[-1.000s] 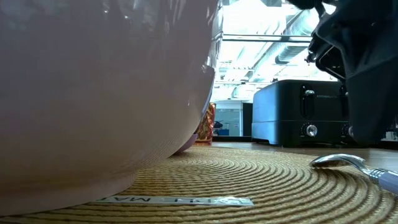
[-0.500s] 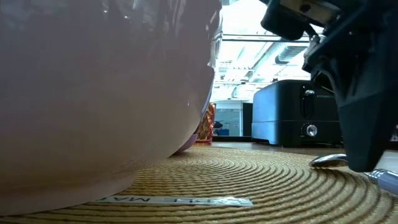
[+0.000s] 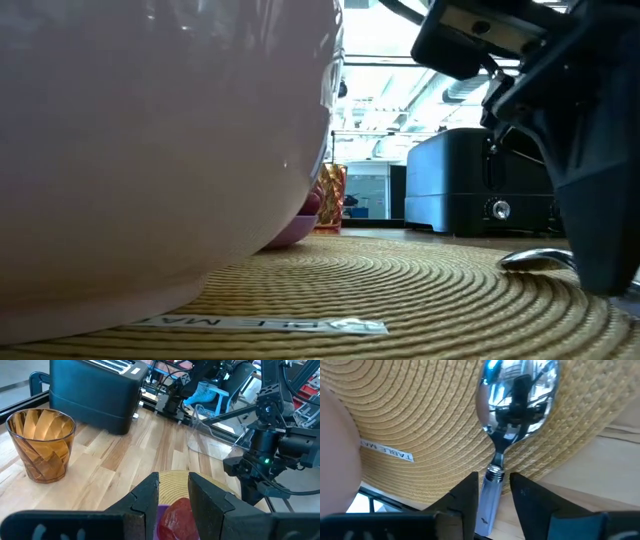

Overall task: Arrange a breakfast setting
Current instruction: Put the violet spoon on the yellow mat to the right of the white bowl

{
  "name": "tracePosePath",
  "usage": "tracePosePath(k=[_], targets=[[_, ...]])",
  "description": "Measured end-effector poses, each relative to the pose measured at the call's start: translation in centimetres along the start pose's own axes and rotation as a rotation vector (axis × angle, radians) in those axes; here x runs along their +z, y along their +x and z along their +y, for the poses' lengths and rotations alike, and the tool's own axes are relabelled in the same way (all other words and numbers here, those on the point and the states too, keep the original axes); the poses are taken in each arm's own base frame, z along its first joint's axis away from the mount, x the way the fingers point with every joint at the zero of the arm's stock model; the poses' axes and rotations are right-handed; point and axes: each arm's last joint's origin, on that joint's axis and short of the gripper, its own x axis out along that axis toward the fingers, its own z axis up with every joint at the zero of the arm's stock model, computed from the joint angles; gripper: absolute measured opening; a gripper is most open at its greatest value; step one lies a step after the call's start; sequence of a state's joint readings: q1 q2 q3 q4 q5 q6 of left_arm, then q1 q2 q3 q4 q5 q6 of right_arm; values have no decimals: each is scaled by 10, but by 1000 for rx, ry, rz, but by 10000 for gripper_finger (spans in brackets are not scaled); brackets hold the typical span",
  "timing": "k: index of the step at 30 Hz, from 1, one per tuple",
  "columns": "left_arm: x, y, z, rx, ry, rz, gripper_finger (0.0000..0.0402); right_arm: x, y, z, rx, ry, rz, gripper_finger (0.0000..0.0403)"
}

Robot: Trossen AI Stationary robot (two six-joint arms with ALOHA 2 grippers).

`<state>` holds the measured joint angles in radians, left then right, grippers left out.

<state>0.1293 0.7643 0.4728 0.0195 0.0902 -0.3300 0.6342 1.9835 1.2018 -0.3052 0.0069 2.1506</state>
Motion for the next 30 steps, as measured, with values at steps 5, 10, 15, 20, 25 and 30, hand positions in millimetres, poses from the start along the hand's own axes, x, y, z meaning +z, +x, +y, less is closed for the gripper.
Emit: tracePosePath(k=[5,10,15,20,25,30], targets=[[0,0,0,0,0,0,95,2,0,-2,-22,26,-14,85],[0,0,0,0,0,0,95,4,1,-1,-27,54,-20,61],[0,0,0,0,0,0,95,6,0,-1,-29,60,-18,40],[0,0,0,0,0,0,95,6,1,0,-24,62,-20,19],[0,0,0,0,0,0,95,6,1,0,-14,51,-29,10],[0,0,0,0,0,0,95,6,1,0,-8,28,-34,9]])
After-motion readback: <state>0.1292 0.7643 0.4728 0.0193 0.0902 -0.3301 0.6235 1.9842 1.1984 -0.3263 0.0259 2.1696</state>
